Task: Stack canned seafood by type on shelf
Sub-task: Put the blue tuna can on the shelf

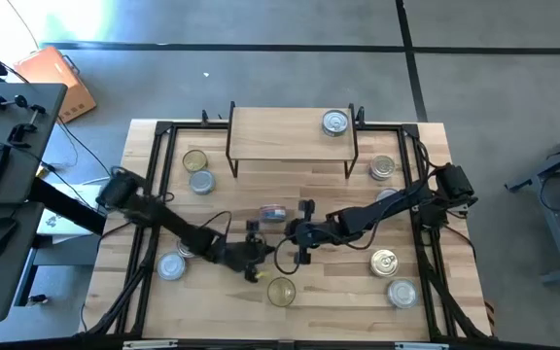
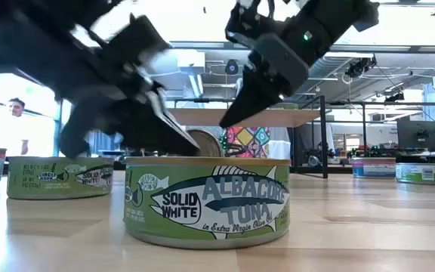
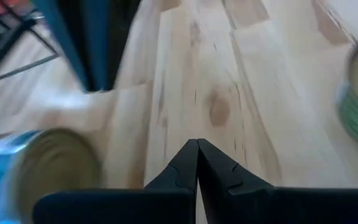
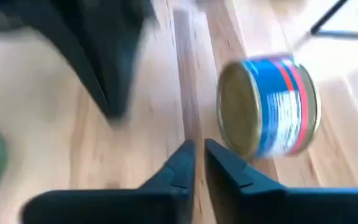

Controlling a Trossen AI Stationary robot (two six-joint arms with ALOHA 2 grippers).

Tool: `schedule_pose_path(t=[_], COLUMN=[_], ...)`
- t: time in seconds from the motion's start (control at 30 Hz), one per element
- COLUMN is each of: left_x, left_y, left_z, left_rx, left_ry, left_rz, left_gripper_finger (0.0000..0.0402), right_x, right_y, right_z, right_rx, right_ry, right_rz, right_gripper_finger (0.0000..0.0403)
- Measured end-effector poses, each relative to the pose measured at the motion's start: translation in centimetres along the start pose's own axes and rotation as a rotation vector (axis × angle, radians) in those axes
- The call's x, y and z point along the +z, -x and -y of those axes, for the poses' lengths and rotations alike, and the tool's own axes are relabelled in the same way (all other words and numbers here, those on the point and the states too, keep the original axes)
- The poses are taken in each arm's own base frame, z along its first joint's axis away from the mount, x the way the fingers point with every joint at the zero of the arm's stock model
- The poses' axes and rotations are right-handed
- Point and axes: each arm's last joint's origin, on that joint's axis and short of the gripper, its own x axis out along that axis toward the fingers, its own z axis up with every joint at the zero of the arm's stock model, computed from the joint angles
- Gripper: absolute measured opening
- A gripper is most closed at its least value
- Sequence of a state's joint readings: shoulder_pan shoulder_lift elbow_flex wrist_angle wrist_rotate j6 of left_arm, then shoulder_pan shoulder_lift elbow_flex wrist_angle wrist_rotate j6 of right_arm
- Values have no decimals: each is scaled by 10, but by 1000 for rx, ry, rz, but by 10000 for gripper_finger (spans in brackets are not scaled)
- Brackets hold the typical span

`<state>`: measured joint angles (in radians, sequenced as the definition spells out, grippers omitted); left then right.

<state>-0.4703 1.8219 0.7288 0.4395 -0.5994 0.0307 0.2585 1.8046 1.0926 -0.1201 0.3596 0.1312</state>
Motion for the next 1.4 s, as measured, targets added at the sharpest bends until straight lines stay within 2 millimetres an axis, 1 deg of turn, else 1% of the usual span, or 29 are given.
schedule_pose_path(t=[0.13, 0.2, 0.27, 0.33, 0.43, 0.5, 0.6, 0.7, 0.8, 0.9, 1.0, 1.17, 1.3, 1.4], left_x=[9, 11, 12, 13, 12, 10, 3, -1, -5, -11, -11, -6, -1, 2], left_y=[30, 39, 44, 44, 37, 28, 14, 2, -6, -11, -10, -4, 5, 14], left_z=[-3, -10, -18, -28, -42, -52, -67, -81, -90, -92, -90, -77, -57, -40], left_rx=[89, 154, 189, 212, 243, 239, 217, 199, 195, 180, 157, 127, 114, 93], left_ry=[-6, -3, -15, -13, -9, -17, -7, 17, 44, 49, 42, 13, -64, -147], left_rz=[-40, -61, -89, -107, -117, -120, -136, -148, -159, -185, -191, -161, -127, -102], left_gripper_finger=[1, 4, 15, 37, 84, 121, 175, 220, 249, 259, 260, 255, 253, 253], right_x=[-2, -2, -4, -8, -11, -9, -5, -2, -3, -4, -3, -5, -8, -12], right_y=[-4, -6, -8, -11, -16, -19, -25, -33, -43, -48, -49, -47, -43, -39], right_z=[9, 15, 23, 34, 54, 65, 76, 77, 74, 70, 65, 55, 40, 27], right_rx=[44, 41, 24, 1, -25, -27, -4, 87, 131, 132, 105, 78, 90, 87], right_ry=[-15, -15, -11, -15, -32, -31, -1, 46, 81, 95, 76, 31, 53, 90], right_rz=[-39, -51, -78, -125, -164, -152, -101, -41, -10, 11, 25, 3, -28, -62], right_gripper_finger=[104, 150, 198, 243, 301, 327, 347, 347, 330, 302, 270, 208, 154, 121])
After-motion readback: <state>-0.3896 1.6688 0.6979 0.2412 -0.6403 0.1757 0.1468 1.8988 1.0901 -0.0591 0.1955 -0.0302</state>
